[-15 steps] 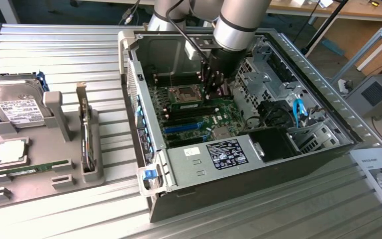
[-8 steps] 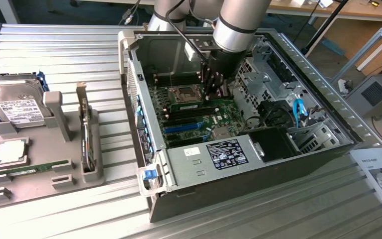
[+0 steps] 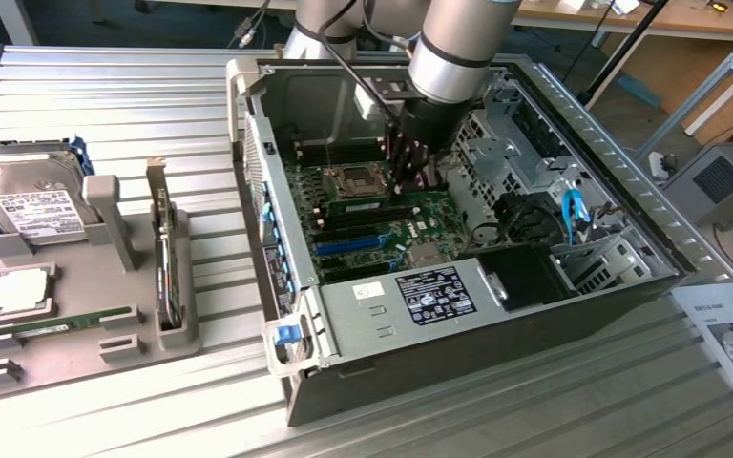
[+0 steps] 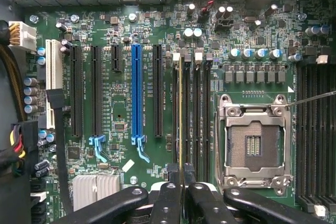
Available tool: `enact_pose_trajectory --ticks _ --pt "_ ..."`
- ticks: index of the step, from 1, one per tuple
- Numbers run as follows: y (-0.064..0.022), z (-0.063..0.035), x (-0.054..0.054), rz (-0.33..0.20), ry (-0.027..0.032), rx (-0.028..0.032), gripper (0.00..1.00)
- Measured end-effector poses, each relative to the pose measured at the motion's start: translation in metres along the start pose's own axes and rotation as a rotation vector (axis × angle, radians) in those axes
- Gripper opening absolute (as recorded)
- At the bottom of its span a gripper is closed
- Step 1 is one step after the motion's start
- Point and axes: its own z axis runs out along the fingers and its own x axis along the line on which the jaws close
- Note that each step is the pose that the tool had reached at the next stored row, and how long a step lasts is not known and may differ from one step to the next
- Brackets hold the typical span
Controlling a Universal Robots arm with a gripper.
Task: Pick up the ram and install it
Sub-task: 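Insert the ram into the slot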
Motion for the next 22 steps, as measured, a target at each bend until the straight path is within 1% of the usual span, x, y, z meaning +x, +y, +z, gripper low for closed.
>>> enact_pose_trajectory --ticks 3,8,12,19,22 --pt "-0.0001 0.003 0.0 0.0 -0.0001 0.0 0.12" --pt "-0.0001 0.0031 0.0 0.0 0.0002 -0.0001 0.12" --pt "-0.0001 0.0054 0.0002 0.001 0.0 0.0 0.12" --pt "-0.0001 0.006 0.0002 0.002 0.0 -0.0001 0.12" --pt "-0.0002 0.0076 0.0002 0.002 -0.0001 0.0 0.12"
